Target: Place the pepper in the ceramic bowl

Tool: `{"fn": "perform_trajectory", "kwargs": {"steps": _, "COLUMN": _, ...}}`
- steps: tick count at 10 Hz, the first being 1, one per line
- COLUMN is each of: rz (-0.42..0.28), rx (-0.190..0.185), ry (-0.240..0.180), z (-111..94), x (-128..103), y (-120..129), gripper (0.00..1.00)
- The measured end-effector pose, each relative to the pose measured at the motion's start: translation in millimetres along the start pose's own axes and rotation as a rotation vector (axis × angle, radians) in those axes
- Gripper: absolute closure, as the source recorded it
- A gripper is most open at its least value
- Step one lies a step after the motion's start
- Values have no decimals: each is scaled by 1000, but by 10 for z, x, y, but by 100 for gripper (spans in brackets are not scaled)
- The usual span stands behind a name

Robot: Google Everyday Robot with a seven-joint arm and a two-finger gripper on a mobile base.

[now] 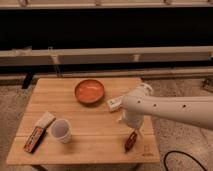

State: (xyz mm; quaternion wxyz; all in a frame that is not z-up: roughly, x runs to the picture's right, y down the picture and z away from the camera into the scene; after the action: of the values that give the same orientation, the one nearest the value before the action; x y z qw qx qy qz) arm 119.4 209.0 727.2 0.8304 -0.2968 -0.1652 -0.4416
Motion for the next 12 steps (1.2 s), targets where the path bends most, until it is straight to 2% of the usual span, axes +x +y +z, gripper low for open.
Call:
{"fn": "perform_trajectory", "kwargs": {"steps": 3, "rz": 49, "rx": -5, "ry": -45, "z": 224, "x": 16, "y": 141, "gripper": 20}}
{"fn": "perform_trajectory", "kwargs": {"steps": 4, "rz": 68, "rx": -9, "ry": -69, "z": 396, "x": 46, "y": 186, "gripper": 20}}
{"fn": "perform_trajectory", "kwargs": {"steps": 9, "rz": 99, "rx": -33, "ry": -122, "z": 782, "x": 124, "y": 146, "gripper": 22}}
{"fn": "perform_trajectory", "kwargs": {"steps": 10, "rz": 95, "rx": -39, "ry": -119, "z": 801, "x": 117, "y": 167, "gripper": 27}}
{"fn": "perform_trajectory", "kwargs": {"steps": 11, "rz": 89, "rx": -37, "ry": -101, "z": 765, "x": 109, "y": 141, "gripper": 40}}
{"fn": "perform_trajectory", "kwargs": {"steps": 12, "rz": 89, "rx": -39, "ry": -101, "z": 751, "x": 107, "y": 135, "gripper": 48}}
